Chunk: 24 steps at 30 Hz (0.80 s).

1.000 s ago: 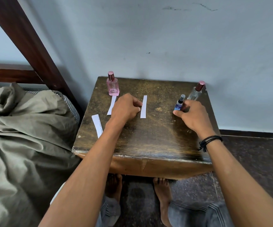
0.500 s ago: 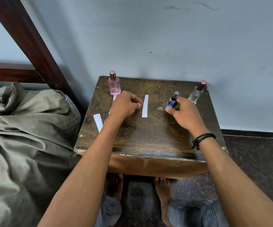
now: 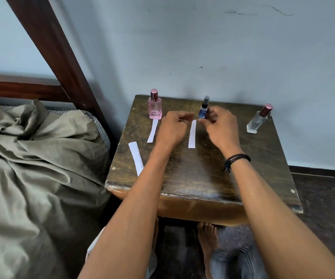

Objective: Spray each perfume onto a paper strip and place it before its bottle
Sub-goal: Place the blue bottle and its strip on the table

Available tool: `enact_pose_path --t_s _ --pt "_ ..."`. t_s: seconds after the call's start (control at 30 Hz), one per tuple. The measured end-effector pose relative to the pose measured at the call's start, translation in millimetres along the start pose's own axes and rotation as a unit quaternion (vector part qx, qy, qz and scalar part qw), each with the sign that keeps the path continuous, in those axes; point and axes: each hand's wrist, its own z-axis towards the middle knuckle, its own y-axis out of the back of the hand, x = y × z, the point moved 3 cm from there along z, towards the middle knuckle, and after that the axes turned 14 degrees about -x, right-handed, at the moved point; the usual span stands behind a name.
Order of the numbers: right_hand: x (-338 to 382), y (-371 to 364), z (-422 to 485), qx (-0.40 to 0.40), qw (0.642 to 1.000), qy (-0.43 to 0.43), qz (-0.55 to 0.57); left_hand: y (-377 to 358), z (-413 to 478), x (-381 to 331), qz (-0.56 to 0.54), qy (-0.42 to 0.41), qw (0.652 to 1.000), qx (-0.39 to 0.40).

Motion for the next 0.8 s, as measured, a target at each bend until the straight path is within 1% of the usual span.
enact_pose_path --t_s 0.1,0.23,0.47,0.63,0.8 --pt "3 -9 1 -0.006 1.000 0.000 0.010 -1 -1 -3 0.013 -0.016 1.000 0.018" --pt "4 -19 1 -0.010 1.000 -0.001 0.015 0 4 3 0.034 -0.017 0.999 0.024" --pt "-1 -29 0 -0.002 1.000 -0.006 -0.015 -4 6 10 0.065 -0.009 0.997 0.042" --pt "-4 -29 1 -0.006 1.000 -0.009 -0.015 -4 4 9 0.054 0.004 0.997 0.048" --pt "-5 -30 1 -0.005 1.000 -0.009 -0.020 -3 3 6 0.059 -0.002 0.997 0.055"
